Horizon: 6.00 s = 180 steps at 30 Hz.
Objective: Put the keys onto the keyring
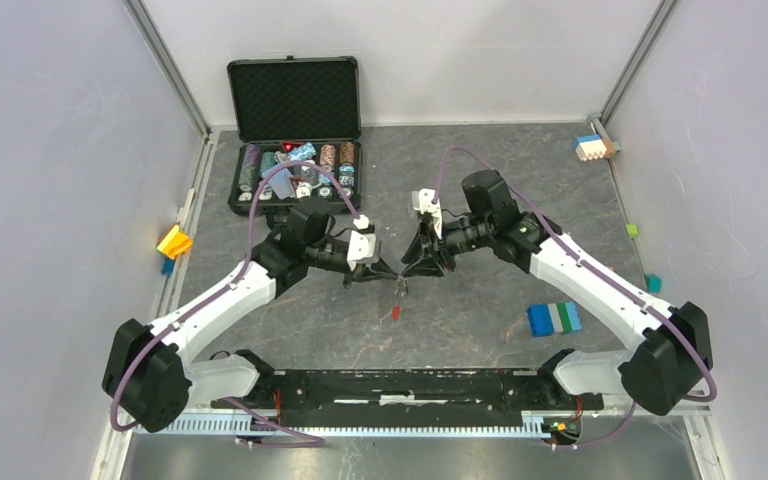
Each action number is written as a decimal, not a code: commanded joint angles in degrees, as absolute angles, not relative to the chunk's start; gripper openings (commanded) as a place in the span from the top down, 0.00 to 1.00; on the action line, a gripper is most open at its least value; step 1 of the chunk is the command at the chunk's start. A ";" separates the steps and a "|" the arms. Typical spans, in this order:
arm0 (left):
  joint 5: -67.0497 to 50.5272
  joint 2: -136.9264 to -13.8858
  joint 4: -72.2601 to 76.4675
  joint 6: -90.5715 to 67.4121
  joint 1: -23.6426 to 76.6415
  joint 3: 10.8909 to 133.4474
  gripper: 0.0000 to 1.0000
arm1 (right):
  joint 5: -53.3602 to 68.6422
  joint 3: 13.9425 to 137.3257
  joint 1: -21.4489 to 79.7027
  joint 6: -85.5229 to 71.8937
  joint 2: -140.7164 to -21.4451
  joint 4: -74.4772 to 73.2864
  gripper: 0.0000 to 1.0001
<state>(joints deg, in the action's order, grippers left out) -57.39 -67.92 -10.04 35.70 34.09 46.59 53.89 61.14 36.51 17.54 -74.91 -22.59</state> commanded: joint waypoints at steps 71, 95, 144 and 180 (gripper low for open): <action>-58.88 -71.10 -3.08 30.36 32.70 48.35 0.98 | 36.31 72.73 43.49 28.91 -76.47 -33.81 1.00; -60.63 -68.82 45.33 -3.67 31.86 32.03 0.98 | 34.97 73.25 43.23 29.06 -72.12 -33.54 0.47; -60.89 -67.55 58.11 -8.89 31.38 26.45 0.98 | 60.24 65.09 34.63 25.97 -73.14 -27.25 0.60; -60.60 -67.10 61.06 -10.60 31.38 25.88 0.98 | 58.01 62.68 34.63 27.51 -73.05 -28.40 1.00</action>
<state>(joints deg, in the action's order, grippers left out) -60.47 -68.29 55.96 -10.46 31.46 25.80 58.81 63.59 34.76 26.92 -74.02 -29.36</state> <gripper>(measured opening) 0.041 0.006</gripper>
